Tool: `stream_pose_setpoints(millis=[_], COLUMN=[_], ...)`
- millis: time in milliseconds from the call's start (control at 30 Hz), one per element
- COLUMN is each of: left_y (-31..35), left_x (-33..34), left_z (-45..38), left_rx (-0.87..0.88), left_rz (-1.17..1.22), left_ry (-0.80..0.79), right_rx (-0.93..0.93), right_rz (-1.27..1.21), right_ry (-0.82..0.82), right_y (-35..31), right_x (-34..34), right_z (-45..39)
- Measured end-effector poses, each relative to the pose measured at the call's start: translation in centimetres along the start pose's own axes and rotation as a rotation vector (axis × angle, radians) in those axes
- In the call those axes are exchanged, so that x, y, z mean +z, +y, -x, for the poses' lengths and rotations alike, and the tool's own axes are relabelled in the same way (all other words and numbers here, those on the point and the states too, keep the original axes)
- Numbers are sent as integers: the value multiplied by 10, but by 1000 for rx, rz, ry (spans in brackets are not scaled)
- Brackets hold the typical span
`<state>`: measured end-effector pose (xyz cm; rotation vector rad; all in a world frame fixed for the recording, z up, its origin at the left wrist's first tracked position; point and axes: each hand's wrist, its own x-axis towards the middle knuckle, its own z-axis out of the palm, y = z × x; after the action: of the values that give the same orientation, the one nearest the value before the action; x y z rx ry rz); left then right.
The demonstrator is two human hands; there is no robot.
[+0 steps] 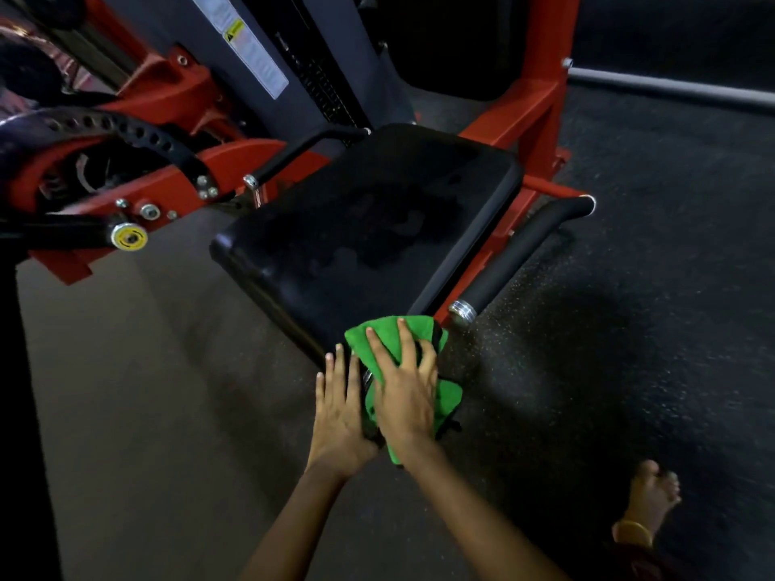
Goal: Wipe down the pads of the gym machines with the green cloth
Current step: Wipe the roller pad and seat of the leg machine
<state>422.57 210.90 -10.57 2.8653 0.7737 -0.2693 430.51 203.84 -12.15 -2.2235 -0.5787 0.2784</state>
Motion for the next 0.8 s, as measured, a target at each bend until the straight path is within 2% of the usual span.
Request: stream_pose_setpoints(millis=[133, 333, 500, 600, 700, 800], left_y=[6, 35, 55, 66, 79, 93], left_x=[1, 6, -11, -18, -20, -22], left_z=[0, -2, 0, -6, -10, -12], left_rx=[-63, -210, -383, -514, -647, -728], left_rz=[77, 194, 513, 613, 575, 447], left_ry=[-17, -77, -48, -25, -62, -120], right_rx=[-133, -307, -598, -827, -998, -1091], right_rz=[202, 311, 440, 490, 526, 586], right_ry=[-67, -227, -517, -688, -828, -916], right_y=[-12, -9, -33, -52, -54, -54], right_x=[-9, -26, -34, -31, -36, -38], right_z=[-18, -27, -65, -86, -102, -113])
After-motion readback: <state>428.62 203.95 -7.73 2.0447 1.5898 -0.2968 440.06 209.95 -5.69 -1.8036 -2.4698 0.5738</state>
